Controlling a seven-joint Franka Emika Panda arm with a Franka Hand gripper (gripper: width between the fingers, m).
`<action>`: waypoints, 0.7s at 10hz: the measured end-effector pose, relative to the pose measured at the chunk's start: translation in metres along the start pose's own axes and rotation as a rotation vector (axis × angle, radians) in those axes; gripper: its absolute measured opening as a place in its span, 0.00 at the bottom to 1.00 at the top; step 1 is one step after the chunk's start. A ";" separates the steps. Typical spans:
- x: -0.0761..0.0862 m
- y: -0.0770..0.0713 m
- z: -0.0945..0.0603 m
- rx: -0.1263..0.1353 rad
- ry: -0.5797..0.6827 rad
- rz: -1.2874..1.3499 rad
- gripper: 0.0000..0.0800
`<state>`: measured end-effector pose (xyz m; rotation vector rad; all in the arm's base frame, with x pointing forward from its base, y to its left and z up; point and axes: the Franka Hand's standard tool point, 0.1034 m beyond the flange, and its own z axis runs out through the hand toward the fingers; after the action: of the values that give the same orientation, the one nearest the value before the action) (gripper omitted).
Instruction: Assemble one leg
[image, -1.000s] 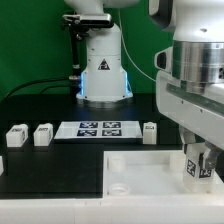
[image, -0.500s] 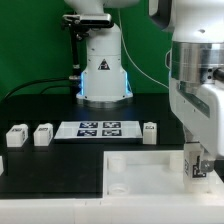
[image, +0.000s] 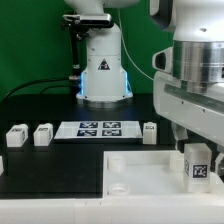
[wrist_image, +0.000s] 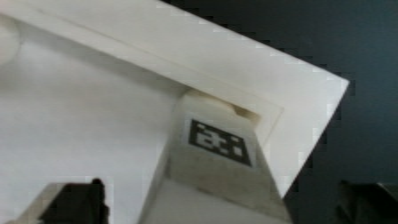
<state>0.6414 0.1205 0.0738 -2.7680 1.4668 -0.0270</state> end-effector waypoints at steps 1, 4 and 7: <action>0.000 -0.001 0.000 0.004 0.002 -0.153 0.81; 0.002 0.000 0.001 0.005 0.005 -0.429 0.81; 0.004 0.001 0.001 0.003 0.007 -0.826 0.81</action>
Offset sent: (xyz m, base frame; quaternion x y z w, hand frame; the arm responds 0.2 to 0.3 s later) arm 0.0026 0.0046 0.0007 -0.0078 0.0064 -0.2124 0.9771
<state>0.6431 0.1166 0.0733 -3.1315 0.2328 -0.0418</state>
